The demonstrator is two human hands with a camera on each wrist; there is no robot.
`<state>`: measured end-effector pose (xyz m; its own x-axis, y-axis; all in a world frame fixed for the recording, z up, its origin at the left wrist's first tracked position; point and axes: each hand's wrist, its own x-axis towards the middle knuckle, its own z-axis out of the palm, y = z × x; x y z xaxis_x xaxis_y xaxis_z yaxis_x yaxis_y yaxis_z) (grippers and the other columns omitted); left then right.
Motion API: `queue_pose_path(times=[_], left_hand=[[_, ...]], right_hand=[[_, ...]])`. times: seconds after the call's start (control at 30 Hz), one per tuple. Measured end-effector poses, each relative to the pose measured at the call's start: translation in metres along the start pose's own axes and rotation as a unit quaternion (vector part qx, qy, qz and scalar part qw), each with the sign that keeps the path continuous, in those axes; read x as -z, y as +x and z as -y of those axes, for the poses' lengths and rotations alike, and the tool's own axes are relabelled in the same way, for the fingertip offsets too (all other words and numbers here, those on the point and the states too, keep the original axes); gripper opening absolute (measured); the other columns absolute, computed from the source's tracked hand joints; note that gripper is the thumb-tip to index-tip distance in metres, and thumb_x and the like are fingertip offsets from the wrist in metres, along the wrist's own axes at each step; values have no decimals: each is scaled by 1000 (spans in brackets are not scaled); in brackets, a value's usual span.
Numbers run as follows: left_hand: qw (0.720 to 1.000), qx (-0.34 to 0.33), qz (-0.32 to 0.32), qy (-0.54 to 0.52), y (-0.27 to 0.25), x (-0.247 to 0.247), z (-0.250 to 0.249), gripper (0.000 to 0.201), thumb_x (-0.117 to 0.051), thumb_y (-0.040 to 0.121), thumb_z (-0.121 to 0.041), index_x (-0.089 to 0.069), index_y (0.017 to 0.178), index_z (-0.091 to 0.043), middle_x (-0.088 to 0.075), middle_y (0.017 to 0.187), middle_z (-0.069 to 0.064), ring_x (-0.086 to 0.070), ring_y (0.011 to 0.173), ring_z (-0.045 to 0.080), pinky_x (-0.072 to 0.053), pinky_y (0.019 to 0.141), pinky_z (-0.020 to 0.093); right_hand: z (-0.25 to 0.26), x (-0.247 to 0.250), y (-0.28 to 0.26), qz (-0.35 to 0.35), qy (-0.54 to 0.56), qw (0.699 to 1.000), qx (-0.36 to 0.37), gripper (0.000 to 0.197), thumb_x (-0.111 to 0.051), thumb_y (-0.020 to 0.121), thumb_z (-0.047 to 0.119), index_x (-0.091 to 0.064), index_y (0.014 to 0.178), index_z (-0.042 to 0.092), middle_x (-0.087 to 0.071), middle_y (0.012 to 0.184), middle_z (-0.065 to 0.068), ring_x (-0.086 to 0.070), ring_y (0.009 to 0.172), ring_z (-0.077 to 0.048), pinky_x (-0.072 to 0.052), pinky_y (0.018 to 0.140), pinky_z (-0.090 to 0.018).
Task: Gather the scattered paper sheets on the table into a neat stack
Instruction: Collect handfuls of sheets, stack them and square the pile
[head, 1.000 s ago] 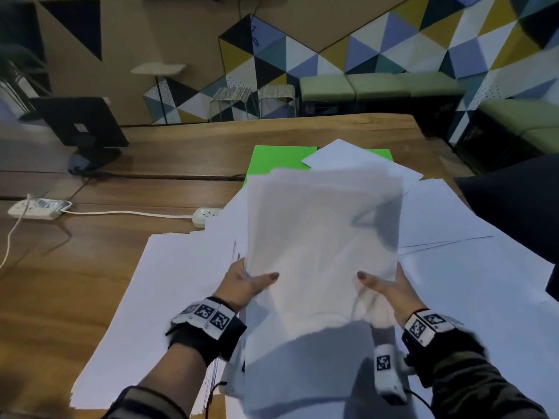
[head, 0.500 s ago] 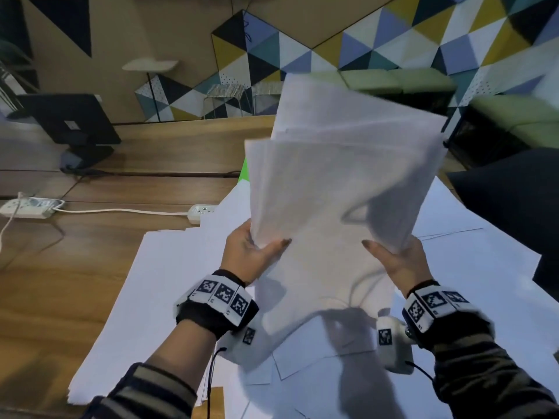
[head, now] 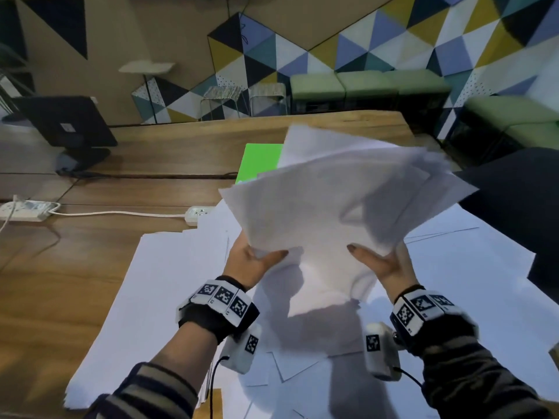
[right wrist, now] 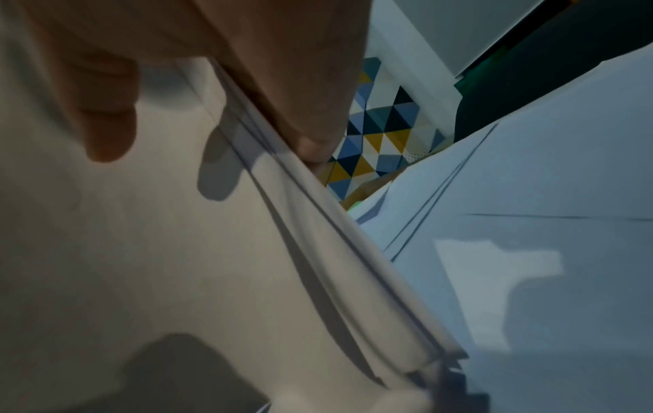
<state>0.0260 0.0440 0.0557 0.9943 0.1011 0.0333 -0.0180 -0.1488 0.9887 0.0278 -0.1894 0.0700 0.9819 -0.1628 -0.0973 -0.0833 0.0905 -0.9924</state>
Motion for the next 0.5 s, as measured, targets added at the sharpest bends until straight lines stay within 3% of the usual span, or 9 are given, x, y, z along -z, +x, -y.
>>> queue_pose_path(times=[0.1,0.17,0.27,0.33,0.4,0.47,0.5], left_hand=[[999,34,15,-12,-3,-9,7,39,-82,63,-17,-63,96,-25,-67,92,-11,-63,88,5,-50,71,10],[998,57,26,-16,-3,-14,7,35,-82,68,-15,-63,96,-26,-68,92,-10,-64,88,5,-53,75,14],[996,70,20,-43,1,-11,6,68,-83,61,-31,-55,121,-15,-68,106,-3,-64,101,13,-51,88,26],[991,103,-34,-74,7,-3,15,63,-72,79,-26,-42,133,-12,-65,107,-1,-61,105,19,-47,90,27],[977,173,-119,-48,12,9,35,58,-57,88,-43,-39,135,-13,-58,121,8,-54,114,26,-42,100,38],[950,272,-153,8,12,17,60,77,-51,80,-65,-43,132,-9,-51,132,17,-51,120,35,-40,103,51],[936,319,-145,33,11,20,72,83,-52,77,-67,-43,132,-6,-49,134,20,-51,119,38,-41,101,54]], right_hand=[[-7,-9,0,-17,-48,998,-45,49,-74,73,-1,-49,114,-11,-60,115,-17,-66,70,-2,-52,69,-14],[-6,-14,1,-44,-156,987,-16,39,-74,76,15,-53,102,-5,-59,95,-9,-56,83,-15,-48,81,-29],[-2,-9,6,-77,-183,979,50,28,-71,80,19,-61,97,-1,-59,91,-8,-54,89,-18,-39,79,-24],[3,-2,10,-100,-180,976,71,20,-69,81,13,-62,93,-2,-61,90,-11,-55,85,-19,-41,70,-21],[4,11,14,-105,-159,980,53,14,-68,81,8,-58,89,2,-61,87,-12,-55,82,-21,-42,57,-18],[-1,23,20,-59,-175,983,1,16,-68,81,5,-59,93,1,-62,90,-13,-56,84,-23,-44,63,-24],[-6,30,22,-28,-198,979,-34,19,-68,81,6,-61,98,0,-63,93,-13,-58,88,-24,-44,71,-27]])
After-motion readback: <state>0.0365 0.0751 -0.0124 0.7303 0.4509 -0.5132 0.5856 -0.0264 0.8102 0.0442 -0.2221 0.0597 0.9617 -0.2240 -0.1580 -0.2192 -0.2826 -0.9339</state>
